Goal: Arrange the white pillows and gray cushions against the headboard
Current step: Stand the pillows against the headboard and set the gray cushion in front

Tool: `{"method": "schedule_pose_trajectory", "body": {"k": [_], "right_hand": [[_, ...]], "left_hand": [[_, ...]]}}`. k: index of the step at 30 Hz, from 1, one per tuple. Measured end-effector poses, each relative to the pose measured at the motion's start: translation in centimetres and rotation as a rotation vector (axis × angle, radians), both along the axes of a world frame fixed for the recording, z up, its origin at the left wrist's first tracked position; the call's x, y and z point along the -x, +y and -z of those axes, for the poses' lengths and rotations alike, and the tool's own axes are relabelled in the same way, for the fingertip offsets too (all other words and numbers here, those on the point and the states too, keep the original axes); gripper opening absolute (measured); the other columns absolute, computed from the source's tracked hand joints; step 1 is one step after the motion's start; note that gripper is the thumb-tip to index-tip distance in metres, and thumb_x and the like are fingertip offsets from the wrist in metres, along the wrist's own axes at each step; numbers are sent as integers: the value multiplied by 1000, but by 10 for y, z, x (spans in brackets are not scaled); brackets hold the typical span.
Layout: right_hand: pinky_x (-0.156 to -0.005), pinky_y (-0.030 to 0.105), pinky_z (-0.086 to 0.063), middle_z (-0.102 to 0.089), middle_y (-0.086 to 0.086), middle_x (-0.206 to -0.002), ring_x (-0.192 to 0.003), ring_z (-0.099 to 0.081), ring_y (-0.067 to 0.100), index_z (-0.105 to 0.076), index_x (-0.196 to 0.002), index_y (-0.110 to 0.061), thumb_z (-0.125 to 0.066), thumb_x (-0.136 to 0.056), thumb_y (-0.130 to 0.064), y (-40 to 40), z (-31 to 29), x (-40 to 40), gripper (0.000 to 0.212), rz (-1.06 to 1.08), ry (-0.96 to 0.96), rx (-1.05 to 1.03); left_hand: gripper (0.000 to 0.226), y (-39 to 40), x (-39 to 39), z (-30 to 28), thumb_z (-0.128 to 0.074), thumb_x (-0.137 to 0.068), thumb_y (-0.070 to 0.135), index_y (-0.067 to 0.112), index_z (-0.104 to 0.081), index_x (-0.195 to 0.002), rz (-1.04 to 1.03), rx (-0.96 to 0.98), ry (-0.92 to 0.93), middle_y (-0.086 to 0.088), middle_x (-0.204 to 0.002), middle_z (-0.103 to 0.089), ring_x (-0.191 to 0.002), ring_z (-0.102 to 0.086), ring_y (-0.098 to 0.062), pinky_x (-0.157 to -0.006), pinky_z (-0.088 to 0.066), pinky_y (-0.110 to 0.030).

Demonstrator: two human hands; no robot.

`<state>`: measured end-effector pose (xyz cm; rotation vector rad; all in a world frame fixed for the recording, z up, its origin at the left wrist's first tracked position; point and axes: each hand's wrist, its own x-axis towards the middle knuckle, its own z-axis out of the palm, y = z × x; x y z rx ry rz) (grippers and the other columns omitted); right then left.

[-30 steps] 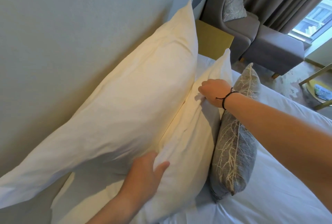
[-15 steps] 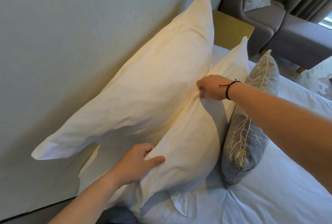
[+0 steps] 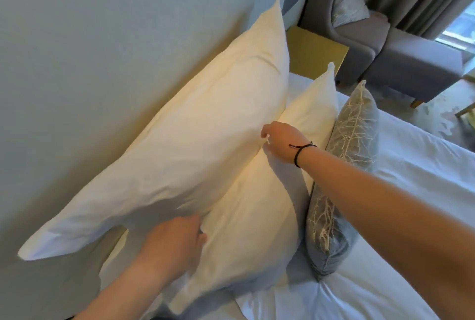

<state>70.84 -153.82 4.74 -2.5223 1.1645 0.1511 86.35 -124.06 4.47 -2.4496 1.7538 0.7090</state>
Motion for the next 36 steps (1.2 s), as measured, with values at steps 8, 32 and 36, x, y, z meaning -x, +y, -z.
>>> {"method": "schedule_pose_trajectory", "body": {"k": [8, 32, 36], "right_hand": [[-117, 57, -11, -11, 1, -163, -149, -11, 27, -24, -147, -38, -64, -81, -57, -28, -32, 146, 80, 530, -4, 247], [-111, 50, -36, -31, -16, -155, -136, -39, 16, -21, -146, -52, -58, -45, -96, 51, 57, 187, 117, 1245, -929, -475], [-112, 49, -35, -32, -16, -154, -136, -38, 14, -21, -145, -55, -56, -45, -97, 58, 69, 192, 114, 1250, -926, -463]], "left_hand": [[34, -214, 60, -20, -48, -97, 36, 21, -53, -127, 130, 205, 351, -5, -126, -63, -112, -58, -26, -88, -46, -34], [24, -537, 70, 15, -37, -100, 19, 16, -46, -122, 60, 494, -83, -16, -102, -61, -97, -59, -39, -77, -47, -43], [22, -525, 79, 15, -40, -98, 12, 13, -44, -120, 104, 409, -146, -19, -110, -61, -95, -57, -38, -80, -49, -47]]}}
